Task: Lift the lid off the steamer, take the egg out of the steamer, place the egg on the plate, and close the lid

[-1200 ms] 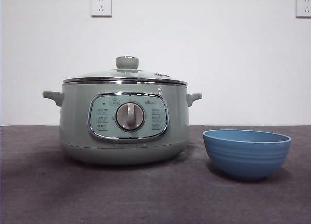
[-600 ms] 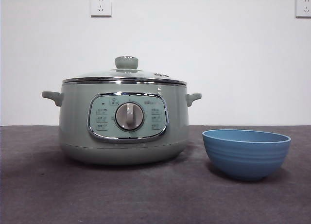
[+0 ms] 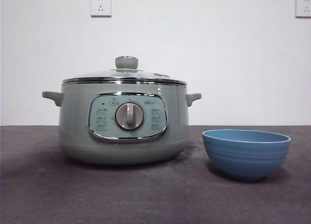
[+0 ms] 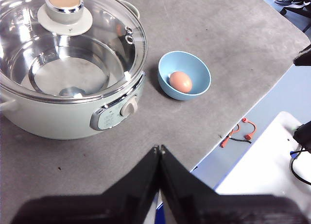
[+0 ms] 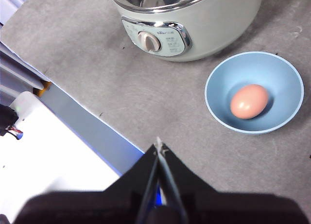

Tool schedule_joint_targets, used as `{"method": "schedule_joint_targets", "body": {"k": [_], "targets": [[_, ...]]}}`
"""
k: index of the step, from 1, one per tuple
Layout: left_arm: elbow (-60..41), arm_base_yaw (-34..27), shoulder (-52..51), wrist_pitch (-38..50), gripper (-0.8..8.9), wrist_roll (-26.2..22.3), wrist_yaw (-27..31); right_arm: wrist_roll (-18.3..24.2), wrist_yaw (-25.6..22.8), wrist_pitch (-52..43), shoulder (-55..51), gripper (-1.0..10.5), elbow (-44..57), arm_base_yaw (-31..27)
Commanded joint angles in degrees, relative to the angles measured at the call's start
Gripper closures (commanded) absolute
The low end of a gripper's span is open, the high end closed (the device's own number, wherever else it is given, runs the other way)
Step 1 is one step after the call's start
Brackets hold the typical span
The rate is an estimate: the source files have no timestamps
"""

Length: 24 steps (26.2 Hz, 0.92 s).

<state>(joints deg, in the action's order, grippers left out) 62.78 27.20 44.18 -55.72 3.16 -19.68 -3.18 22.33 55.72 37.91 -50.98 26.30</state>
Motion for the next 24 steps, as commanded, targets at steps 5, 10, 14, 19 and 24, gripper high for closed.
{"method": "schedule_joint_targets", "body": {"k": [5,10,14,19,24], "targets": [[-0.5,0.2,-0.1,2.1,8.16,-0.3,1.7,0.1,-0.1,-0.3,0.0,9.5,0.1,0.2],[-0.5,-0.5,-0.4,8.1,8.16,-9.3,8.1,0.1,-0.1,-0.3,0.0,9.5,0.1,0.2],[-1.8,-5.5,-2.5,21.6,8.16,-17.2,10.1,0.1,-0.1,-0.3,0.0,9.5,0.1,0.2],[-9.5,-15.1,-9.4,37.4,8.16,-18.5,10.7,0.1,-0.2,-0.3,0.0,9.5,0.1,0.2],[-21.7,-23.9,-18.2,45.0,8.16,-18.9,11.3,0.1,-0.1,-0.3,0.0,9.5,0.1,0.2]]}}
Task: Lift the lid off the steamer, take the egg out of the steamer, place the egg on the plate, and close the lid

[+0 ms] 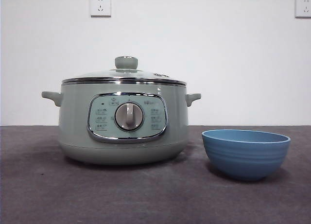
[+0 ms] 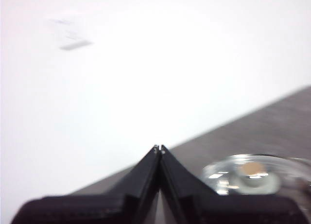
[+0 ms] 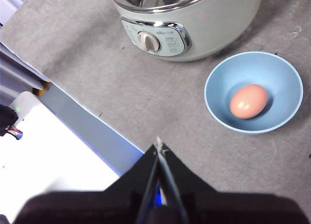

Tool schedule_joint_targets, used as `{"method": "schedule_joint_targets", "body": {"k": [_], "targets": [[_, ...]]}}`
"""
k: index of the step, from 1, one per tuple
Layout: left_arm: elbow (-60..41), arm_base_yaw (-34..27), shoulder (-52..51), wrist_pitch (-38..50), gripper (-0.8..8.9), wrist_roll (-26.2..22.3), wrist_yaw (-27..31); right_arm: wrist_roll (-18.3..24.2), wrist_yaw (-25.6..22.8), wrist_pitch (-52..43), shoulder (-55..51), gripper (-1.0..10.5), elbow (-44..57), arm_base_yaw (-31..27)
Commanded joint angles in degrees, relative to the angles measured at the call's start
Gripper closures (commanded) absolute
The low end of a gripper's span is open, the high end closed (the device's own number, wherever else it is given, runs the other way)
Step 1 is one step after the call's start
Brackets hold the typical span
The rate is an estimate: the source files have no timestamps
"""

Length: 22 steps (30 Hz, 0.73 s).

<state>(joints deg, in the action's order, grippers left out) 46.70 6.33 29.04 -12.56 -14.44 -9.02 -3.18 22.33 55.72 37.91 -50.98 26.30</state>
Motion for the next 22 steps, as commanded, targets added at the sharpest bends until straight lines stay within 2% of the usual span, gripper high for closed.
{"method": "schedule_joint_targets", "body": {"k": [1,5,11,22], "targets": [[-8.5,-4.4,-4.9,2.7,8.16,-1.2,1.7,0.1,-0.2,-0.3,0.0,9.5,0.1,0.2],[-20.2,-7.8,-11.3,6.5,8.16,0.0,3.1,0.1,-0.1,-0.3,-0.1,9.5,0.1,0.2],[-34.0,-9.1,-19.8,10.0,8.16,2.9,3.1,0.1,-0.2,-0.3,0.0,9.5,0.1,0.2],[-45.6,-9.1,-28.3,10.0,8.16,5.3,3.2,0.1,-0.1,-0.3,-0.1,9.5,0.1,0.2]]}}
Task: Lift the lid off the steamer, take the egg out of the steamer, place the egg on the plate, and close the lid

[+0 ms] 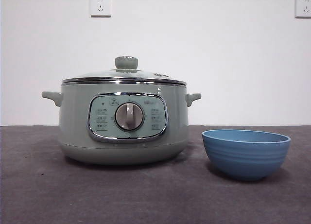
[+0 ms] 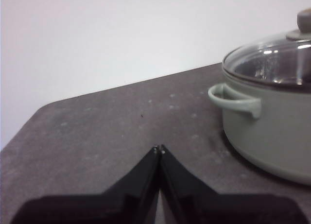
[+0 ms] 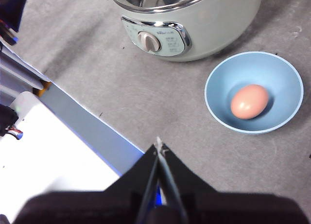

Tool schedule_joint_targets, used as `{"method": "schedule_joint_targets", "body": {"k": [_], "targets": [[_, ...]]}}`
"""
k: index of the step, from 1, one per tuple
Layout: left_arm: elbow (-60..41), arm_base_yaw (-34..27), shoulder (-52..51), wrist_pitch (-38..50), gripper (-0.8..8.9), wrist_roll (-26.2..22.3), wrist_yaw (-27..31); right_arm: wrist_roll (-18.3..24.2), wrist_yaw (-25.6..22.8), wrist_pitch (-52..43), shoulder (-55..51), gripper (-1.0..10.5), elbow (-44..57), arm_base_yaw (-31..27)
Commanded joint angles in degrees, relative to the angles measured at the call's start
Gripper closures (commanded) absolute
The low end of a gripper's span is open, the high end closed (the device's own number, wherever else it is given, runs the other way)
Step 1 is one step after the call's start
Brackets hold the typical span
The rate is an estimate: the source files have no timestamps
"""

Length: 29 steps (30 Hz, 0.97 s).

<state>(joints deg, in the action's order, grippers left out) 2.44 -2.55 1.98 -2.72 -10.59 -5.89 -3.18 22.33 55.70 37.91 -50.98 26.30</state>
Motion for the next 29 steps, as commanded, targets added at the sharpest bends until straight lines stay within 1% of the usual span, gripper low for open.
{"method": "schedule_joint_targets", "body": {"k": [1,3,8,13,29], "targets": [[-1.8,-0.2,-1.9,-1.0,8.16,2.1,0.0,0.1,-0.1,-0.3,-0.1,9.5,0.1,0.2],[-2.1,-0.2,-1.9,-2.7,8.16,3.1,0.0,0.1,-0.2,-0.3,0.0,9.5,0.1,0.2],[-2.2,-0.2,-1.9,-8.0,8.16,3.3,0.1,0.1,-0.2,-0.3,-0.1,9.5,0.1,0.2],[-2.2,-0.2,-1.9,-7.4,8.16,3.5,-0.6,0.1,-0.1,-0.3,-0.1,9.5,0.1,0.2],[-2.2,-0.2,-1.8,-7.4,8.16,3.5,-0.2,0.1,-0.1,-0.3,-0.1,9.5,0.1,0.2]]}}
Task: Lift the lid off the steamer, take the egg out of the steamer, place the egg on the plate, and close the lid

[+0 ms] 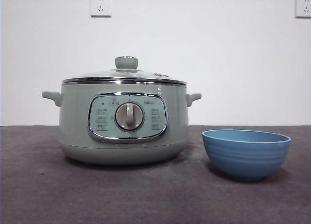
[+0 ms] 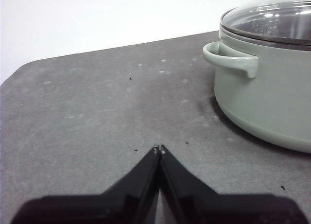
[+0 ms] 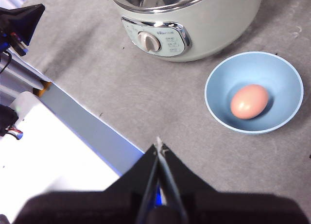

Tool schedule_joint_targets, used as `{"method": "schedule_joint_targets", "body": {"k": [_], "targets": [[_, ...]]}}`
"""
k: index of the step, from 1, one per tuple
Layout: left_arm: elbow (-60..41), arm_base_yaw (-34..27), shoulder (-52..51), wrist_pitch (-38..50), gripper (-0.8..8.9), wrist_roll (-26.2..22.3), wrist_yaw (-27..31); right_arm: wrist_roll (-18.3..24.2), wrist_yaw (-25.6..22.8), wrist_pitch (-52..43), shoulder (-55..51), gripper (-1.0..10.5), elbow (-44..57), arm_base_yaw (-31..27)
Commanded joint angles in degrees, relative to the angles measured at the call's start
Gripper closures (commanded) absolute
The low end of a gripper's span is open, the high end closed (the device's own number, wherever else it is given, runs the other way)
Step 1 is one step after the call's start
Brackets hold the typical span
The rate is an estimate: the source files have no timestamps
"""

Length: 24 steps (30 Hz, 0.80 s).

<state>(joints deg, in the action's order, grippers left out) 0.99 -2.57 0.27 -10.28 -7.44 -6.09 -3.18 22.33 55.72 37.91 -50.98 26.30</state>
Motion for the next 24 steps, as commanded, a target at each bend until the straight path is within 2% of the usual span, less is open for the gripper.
{"method": "schedule_joint_targets", "body": {"k": [1,4,6,8,14,20,24], "targets": [[-0.7,-0.2,-0.1,0.1,8.16,0.4,0.0,0.1,-0.1,-0.3,-0.1,9.5,0.1,0.2],[-0.7,-0.2,-0.1,0.1,8.16,0.3,0.0,0.2,-0.2,-0.3,-0.1,9.5,0.1,0.2],[-0.7,-0.2,-0.1,0.1,8.16,0.4,0.0,3.4,-1.0,-1.0,-0.2,9.5,0.1,-0.2],[-0.7,-0.2,-0.1,0.1,8.16,0.3,0.0,4.4,-3.6,-2.8,-1.7,9.5,0.2,-1.6],[-0.7,-0.2,-0.1,0.1,8.16,0.4,0.0,5.2,-4.3,-17.5,-8.9,9.5,3.6,-10.0],[-0.7,-0.2,-0.1,0.1,8.16,0.3,0.0,5.7,-4.7,-35.2,-18.0,9.5,16.7,-18.2],[-0.7,-0.2,-0.1,0.1,8.16,0.4,0.0,2.9,-5.1,-46.2,-24.2,9.5,28.7,-21.3]]}}
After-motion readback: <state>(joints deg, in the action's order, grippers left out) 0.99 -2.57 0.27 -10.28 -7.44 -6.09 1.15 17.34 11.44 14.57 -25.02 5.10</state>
